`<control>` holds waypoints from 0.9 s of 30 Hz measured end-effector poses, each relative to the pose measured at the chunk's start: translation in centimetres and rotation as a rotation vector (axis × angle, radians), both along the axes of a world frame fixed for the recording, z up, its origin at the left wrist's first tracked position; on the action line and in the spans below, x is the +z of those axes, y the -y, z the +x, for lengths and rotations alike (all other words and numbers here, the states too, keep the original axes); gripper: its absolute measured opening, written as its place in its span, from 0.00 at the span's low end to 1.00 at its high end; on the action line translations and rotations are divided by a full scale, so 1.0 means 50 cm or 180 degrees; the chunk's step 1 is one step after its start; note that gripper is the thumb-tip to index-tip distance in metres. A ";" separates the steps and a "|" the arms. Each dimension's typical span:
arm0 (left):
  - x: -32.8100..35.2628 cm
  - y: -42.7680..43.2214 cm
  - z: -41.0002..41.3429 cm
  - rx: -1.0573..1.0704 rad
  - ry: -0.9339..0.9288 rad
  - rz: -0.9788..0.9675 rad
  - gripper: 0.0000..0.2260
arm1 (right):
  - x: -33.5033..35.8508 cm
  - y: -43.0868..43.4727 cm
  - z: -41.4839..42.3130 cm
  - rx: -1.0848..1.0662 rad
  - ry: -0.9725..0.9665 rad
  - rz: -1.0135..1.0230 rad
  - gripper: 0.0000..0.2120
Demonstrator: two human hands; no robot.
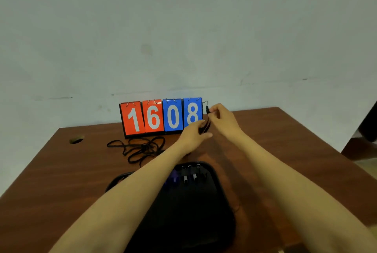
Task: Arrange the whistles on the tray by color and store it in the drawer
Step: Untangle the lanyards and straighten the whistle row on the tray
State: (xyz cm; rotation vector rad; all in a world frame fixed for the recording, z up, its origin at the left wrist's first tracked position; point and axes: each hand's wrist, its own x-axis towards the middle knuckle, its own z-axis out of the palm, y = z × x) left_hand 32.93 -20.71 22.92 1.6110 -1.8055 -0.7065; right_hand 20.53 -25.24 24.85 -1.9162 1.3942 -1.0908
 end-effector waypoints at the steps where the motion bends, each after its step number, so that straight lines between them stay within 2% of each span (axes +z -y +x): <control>1: 0.021 -0.009 -0.010 0.0049 -0.0225 -0.0074 0.24 | 0.026 -0.014 0.007 0.0087 0.0088 -0.0026 0.05; 5: 0.072 -0.042 -0.003 0.0208 -0.0759 -0.0238 0.11 | 0.115 -0.064 0.024 0.0197 0.0617 -0.0104 0.03; 9: 0.083 -0.065 0.056 0.0387 -0.0543 -0.0158 0.07 | 0.194 -0.105 0.008 -0.0024 0.1419 -0.0314 0.06; 11: 0.087 -0.074 0.090 0.0575 -0.0455 -0.0206 0.07 | 0.223 -0.118 -0.008 -0.0125 0.1624 -0.0486 0.06; 15: 0.100 -0.097 0.138 0.0916 -0.0273 -0.0447 0.07 | 0.246 -0.138 -0.030 -0.0218 0.1723 -0.0567 0.04; 21: 0.114 -0.139 0.186 0.1411 -0.0149 -0.0751 0.11 | 0.236 -0.159 -0.055 -0.0324 0.1865 -0.0278 0.02; 27: 0.094 -0.201 0.245 0.1627 0.0479 -0.0721 0.13 | 0.180 -0.178 -0.076 -0.0415 0.1647 0.0179 0.09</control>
